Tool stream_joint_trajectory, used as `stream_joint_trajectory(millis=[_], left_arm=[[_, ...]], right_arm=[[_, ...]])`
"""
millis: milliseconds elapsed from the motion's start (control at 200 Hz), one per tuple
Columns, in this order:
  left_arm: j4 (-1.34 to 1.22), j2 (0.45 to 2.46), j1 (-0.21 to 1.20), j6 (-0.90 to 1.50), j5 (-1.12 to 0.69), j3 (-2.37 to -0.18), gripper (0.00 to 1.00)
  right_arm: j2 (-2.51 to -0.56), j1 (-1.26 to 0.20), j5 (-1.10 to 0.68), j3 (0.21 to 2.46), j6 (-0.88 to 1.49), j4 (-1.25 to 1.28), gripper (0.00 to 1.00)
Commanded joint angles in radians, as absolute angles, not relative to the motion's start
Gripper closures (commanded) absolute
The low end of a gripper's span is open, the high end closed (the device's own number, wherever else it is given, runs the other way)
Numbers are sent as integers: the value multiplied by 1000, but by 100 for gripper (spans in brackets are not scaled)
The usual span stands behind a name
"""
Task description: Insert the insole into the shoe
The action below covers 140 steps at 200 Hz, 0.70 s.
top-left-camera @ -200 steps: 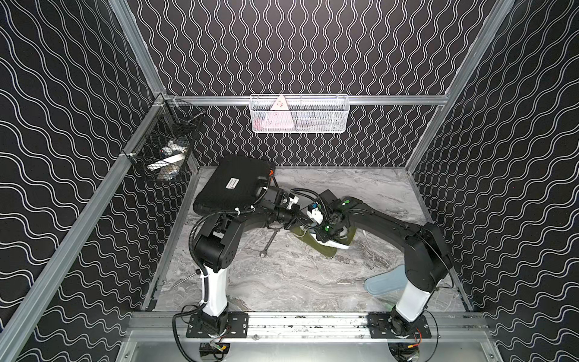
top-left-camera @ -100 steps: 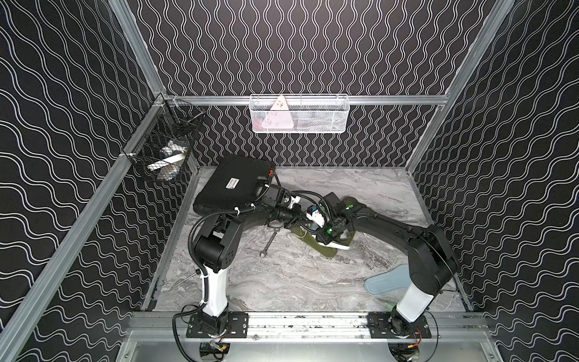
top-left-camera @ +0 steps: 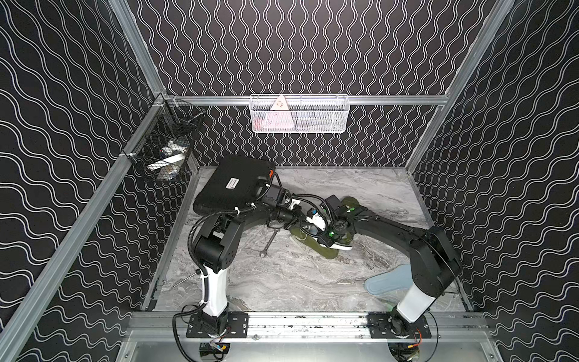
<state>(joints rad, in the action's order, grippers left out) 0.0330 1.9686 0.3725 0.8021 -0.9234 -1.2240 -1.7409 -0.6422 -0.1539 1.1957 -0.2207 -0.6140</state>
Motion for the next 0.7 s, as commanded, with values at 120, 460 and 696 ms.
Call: stream_joint_trajectory(millis=[120, 460, 696], left_arm=[[-21, 1964, 373, 815, -962, -1202, 100], [0, 1963, 372, 805, -955, -1216, 100], [-35, 1965, 362, 830, -955, -1206, 100]], right_arm=[[-1792, -644, -160, 1252, -279, -521, 80], [-1744, -646, -121, 1233, -281, -535, 41], [-1563, -652, -87, 1155, -190, -616, 11]])
